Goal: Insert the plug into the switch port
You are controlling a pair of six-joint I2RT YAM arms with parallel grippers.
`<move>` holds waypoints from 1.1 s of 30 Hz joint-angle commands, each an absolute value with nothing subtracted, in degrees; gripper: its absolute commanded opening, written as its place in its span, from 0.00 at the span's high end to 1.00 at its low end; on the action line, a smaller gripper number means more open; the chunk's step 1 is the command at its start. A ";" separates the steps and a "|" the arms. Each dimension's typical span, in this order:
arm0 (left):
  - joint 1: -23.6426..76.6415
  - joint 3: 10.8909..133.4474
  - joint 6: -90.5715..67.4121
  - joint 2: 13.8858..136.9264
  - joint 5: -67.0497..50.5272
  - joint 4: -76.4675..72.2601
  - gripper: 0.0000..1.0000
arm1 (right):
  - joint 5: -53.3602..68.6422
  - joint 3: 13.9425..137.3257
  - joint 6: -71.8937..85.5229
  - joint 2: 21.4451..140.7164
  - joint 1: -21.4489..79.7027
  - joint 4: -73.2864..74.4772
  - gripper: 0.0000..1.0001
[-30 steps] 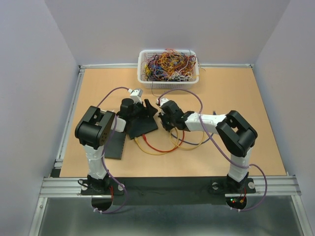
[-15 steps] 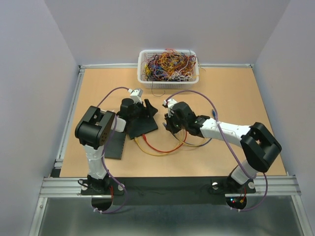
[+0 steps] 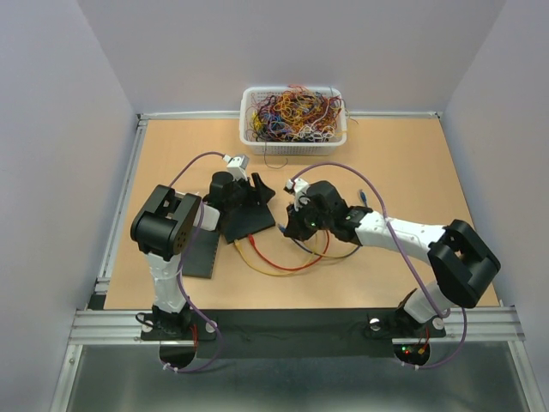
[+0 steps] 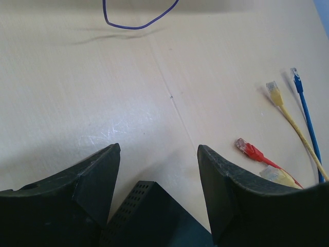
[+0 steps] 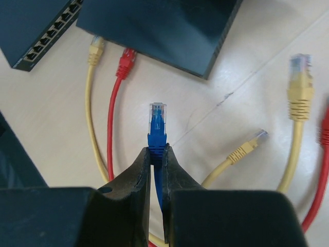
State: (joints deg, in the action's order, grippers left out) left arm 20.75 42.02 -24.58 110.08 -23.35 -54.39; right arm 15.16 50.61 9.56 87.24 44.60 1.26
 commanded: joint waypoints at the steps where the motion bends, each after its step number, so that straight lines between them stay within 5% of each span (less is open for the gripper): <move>1: 21.53 40.52 -25.40 112.06 -24.34 -45.26 0.27 | 22.32 48.17 12.21 84.47 44.38 -4.56 0.99; 33: 20.13 39.99 -29.26 112.24 -20.39 -42.01 0.27 | 9.50 62.04 17.23 104.94 45.70 -2.90 1.00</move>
State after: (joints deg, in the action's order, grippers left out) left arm 20.16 42.04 -28.60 110.43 -22.72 -54.63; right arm 12.49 57.82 16.97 103.70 45.15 -1.43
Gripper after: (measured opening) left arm 0.730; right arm 0.115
